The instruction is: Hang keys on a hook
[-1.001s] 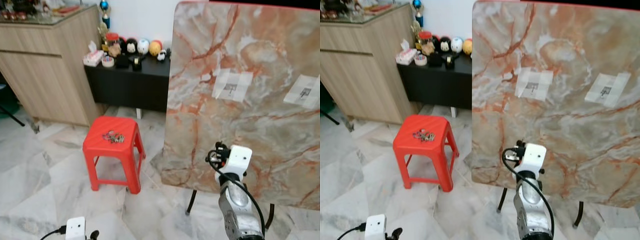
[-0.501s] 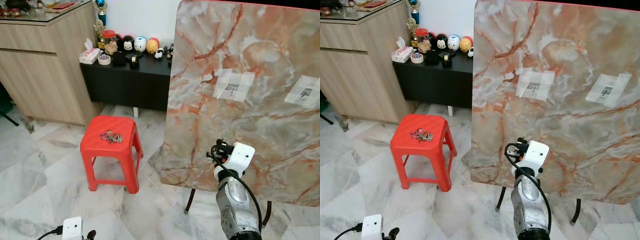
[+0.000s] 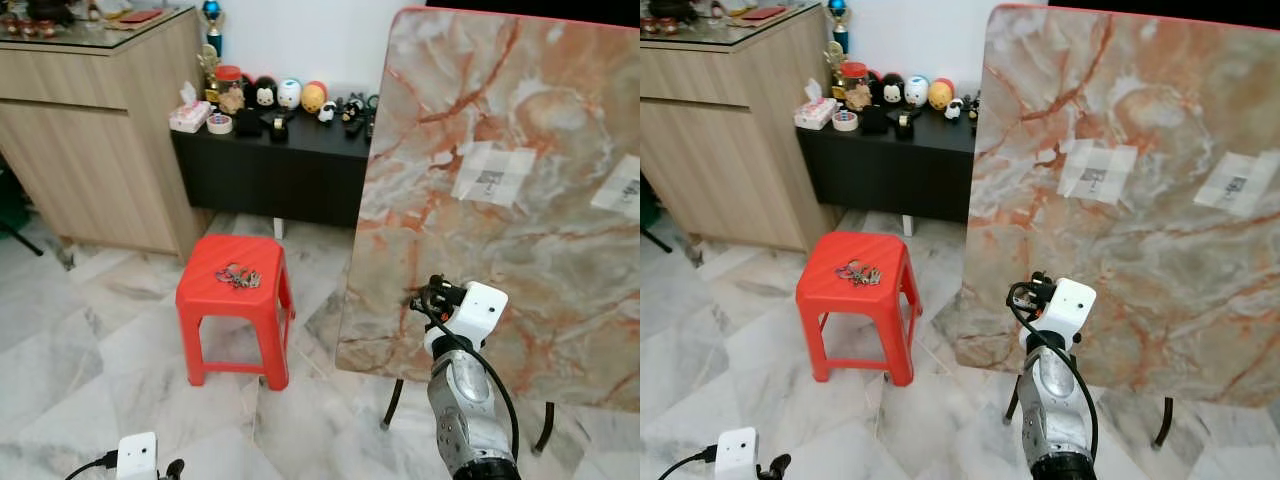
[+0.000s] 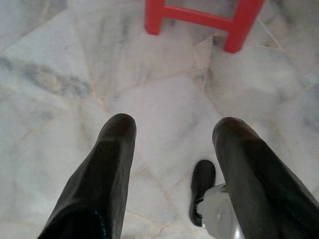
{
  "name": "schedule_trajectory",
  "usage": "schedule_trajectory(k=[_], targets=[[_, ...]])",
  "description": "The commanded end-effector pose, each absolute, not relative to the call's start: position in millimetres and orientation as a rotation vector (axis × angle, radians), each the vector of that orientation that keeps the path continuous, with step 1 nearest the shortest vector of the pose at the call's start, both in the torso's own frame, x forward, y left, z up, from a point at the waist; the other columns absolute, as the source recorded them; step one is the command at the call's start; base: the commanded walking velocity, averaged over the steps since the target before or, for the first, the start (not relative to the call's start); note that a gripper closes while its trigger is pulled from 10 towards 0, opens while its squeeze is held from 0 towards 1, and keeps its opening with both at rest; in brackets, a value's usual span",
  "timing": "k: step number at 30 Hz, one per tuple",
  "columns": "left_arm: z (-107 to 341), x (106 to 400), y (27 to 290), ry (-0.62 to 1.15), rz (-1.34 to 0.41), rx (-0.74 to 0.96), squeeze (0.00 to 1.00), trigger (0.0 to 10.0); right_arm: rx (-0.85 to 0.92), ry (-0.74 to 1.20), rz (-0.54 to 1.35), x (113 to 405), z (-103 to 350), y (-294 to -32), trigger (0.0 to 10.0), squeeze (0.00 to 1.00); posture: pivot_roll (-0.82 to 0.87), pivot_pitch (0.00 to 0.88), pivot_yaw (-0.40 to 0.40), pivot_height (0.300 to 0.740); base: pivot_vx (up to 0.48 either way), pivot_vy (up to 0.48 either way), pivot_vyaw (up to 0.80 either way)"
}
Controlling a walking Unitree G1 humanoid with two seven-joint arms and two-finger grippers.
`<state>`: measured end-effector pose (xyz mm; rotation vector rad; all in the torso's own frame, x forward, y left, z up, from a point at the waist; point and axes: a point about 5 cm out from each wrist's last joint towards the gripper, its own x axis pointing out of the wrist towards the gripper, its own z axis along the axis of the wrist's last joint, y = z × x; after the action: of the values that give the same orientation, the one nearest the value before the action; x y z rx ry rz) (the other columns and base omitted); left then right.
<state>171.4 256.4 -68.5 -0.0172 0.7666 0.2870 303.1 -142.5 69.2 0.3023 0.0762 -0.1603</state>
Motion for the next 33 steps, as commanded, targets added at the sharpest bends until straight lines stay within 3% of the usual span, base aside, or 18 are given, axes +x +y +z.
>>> schedule_trajectory(k=[1,33], targets=[[-71.8,168.8,251.4,0.786,0.277,-0.026,0.0,10.0,0.309,0.093,-0.183,302.0,66.0,-147.3,10.0,0.0,0.08,0.0,-0.069,0.74,0.0,0.0,0.0],[-72.1,170.0,246.7,0.77,0.268,-0.051,0.0,10.0,0.29,0.088,-0.201,302.5,66.1,-152.1,10.0,0.0,0.08,0.0,-0.078,0.74,0.0,0.0,0.0]])
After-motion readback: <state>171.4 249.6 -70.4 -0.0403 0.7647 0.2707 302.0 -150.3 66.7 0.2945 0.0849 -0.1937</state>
